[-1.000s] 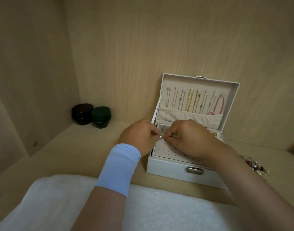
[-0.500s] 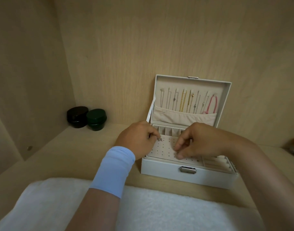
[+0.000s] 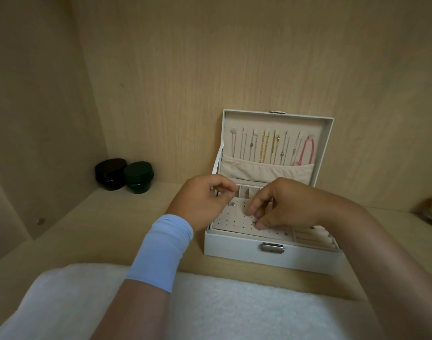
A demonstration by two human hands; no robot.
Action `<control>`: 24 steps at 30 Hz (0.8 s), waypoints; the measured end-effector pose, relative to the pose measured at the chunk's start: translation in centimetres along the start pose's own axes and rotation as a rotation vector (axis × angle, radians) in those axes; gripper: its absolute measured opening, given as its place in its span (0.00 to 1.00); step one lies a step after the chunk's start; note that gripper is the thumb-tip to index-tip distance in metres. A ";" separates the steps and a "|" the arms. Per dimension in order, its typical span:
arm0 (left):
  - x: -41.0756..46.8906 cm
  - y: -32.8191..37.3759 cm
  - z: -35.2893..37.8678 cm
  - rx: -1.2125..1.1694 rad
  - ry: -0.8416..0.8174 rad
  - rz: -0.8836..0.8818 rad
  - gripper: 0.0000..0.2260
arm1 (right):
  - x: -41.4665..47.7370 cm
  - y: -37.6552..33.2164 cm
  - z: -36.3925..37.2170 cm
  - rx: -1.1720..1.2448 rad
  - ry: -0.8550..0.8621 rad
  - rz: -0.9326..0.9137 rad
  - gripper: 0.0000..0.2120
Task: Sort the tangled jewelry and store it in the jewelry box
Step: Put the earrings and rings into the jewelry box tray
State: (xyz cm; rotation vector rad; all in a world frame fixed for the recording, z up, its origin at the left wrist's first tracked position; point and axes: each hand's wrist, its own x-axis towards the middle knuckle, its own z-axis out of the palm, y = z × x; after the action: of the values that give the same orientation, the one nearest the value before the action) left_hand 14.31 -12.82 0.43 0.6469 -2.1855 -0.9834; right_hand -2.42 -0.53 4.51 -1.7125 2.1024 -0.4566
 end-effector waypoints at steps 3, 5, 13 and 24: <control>-0.1 -0.4 0.1 0.235 -0.086 0.028 0.06 | 0.0 -0.1 0.0 -0.041 0.012 0.009 0.07; 0.0 -0.4 0.1 0.346 -0.145 0.051 0.04 | -0.1 -0.2 -0.1 -0.056 0.019 -0.004 0.05; 0.1 -0.6 0.1 0.346 -0.163 0.051 0.03 | 0.7 0.3 0.0 -0.015 0.287 -0.027 0.04; 0.6 -1.2 0.4 0.396 -0.098 0.032 0.06 | 3.5 0.3 3.6 -0.144 0.505 0.022 0.03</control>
State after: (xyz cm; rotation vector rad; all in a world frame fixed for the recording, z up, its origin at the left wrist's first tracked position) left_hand 13.81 -13.75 -0.45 0.7512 -2.4963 -0.5769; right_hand -1.53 -3.90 0.87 -1.7898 2.5521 -0.8213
